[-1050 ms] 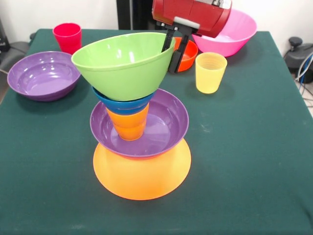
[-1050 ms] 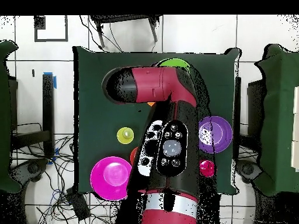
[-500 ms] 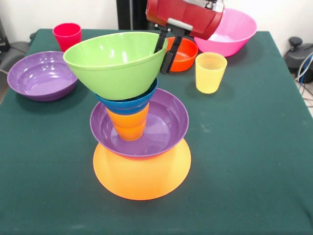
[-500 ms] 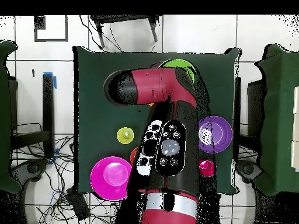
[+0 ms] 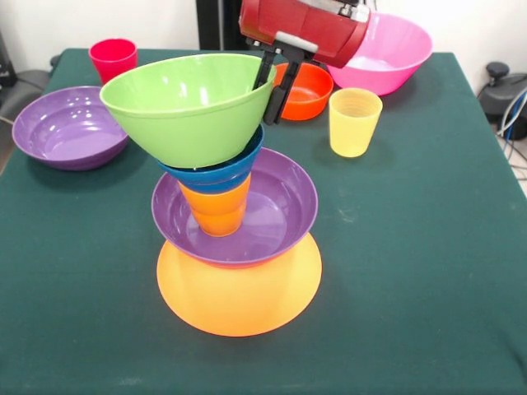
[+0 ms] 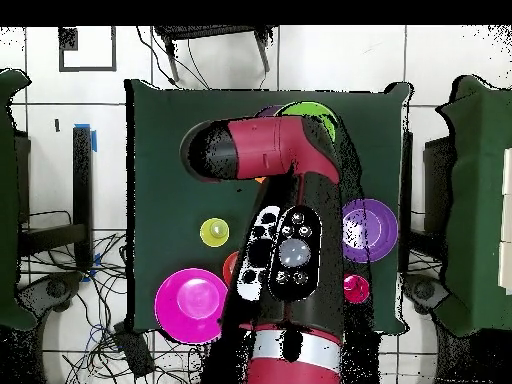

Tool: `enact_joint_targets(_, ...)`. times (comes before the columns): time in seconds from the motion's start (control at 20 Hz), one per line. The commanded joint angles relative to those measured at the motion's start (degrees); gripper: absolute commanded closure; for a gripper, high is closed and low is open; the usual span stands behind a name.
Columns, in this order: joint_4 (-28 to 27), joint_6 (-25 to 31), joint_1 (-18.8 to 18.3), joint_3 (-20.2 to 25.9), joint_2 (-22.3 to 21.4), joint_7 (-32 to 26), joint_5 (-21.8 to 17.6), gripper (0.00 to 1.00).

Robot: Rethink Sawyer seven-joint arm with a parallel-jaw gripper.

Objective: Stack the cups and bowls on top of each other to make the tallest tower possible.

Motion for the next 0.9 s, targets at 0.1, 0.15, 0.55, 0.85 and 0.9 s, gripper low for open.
enact_joint_targets(0.1,4.36,6.12,-1.63,6.35,2.94,-6.84,-1.47,1.00)
enact_joint_targets(0.15,4.30,7.35,-1.80,6.76,2.96,-7.26,-1.02,1.00)
enact_joint_targets(0.55,2.24,12.91,-1.78,8.75,3.92,-7.27,0.75,1.00)
enact_joint_targets(0.85,1.39,15.15,-1.03,8.81,3.88,-6.29,0.45,1.00)
enact_joint_targets(0.9,1.24,15.35,-0.89,8.77,3.89,-6.06,0.34,1.00)
